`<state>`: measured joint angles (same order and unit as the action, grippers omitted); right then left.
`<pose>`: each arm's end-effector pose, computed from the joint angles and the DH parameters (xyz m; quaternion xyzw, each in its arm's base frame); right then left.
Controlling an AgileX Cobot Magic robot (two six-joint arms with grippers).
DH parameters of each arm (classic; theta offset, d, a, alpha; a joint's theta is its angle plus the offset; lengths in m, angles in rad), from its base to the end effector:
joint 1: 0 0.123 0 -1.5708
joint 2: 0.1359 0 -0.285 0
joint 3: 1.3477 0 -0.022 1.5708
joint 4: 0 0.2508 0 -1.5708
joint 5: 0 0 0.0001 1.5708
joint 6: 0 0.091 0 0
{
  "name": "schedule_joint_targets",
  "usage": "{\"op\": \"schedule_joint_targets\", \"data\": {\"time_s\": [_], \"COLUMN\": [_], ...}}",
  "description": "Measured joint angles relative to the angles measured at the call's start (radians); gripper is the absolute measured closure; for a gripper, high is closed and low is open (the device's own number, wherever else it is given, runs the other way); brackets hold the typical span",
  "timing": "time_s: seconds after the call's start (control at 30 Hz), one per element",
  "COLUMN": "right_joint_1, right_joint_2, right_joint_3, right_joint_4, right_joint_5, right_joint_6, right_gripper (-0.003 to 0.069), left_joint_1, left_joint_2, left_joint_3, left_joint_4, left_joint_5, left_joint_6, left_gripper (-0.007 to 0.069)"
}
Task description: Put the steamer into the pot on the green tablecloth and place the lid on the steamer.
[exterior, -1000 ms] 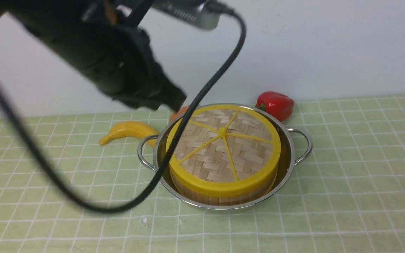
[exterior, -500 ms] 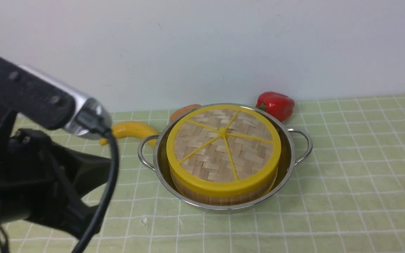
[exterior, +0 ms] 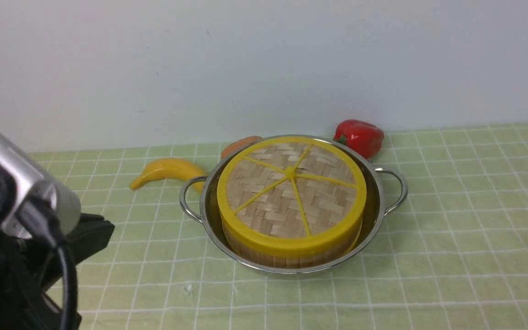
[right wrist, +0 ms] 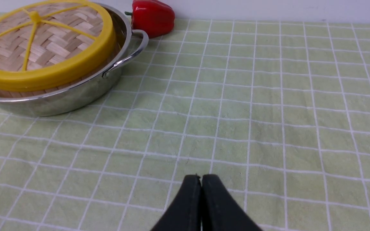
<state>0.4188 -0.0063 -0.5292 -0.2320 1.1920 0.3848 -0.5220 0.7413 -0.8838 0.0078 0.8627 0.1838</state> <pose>-0.0071 -0.0245 0.2767 -0.0007 0.8714 0.0808 0.4838 0.1132 -0.0645 0.3668 0.3092 0.8368 -0.0723 0.4461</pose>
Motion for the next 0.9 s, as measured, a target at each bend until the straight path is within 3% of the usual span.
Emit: {"op": "schedule_joint_targets", "data": {"time_s": [0.2,0.27,0.43,0.63,0.9], "right_joint_1": [0.000,0.000,0.000,0.000,0.000], "right_joint_2": [0.000,0.000,0.000,0.000,0.000], "right_joint_3": [0.000,0.000,0.000,0.000,0.000], "right_joint_4": [0.001,0.001,0.002,0.003,0.003], "right_joint_5": [-0.001,-0.002,-0.003,-0.004,-0.004], "right_joint_6": [0.000,0.000,0.000,0.000,0.000], "right_gripper": [0.0617,0.0609,0.0596,0.0583,0.0564], "left_joint_1": [0.209,0.343,0.516,0.601,0.606], "left_joint_2": [-0.098,-0.203,-0.465,-0.691,-0.733], "left_joint_3": [0.216,0.405,0.735,0.889,0.890], "left_joint_4": [0.042,0.032,0.000,-0.008,-0.008], "left_joint_5": [-0.237,-0.387,-0.583,-0.654,-0.654], "left_joint_6": [0.003,-0.044,-0.148,-0.198,-0.184], "left_gripper": [0.0580,0.0571,0.0560,0.0549,0.0529]}}
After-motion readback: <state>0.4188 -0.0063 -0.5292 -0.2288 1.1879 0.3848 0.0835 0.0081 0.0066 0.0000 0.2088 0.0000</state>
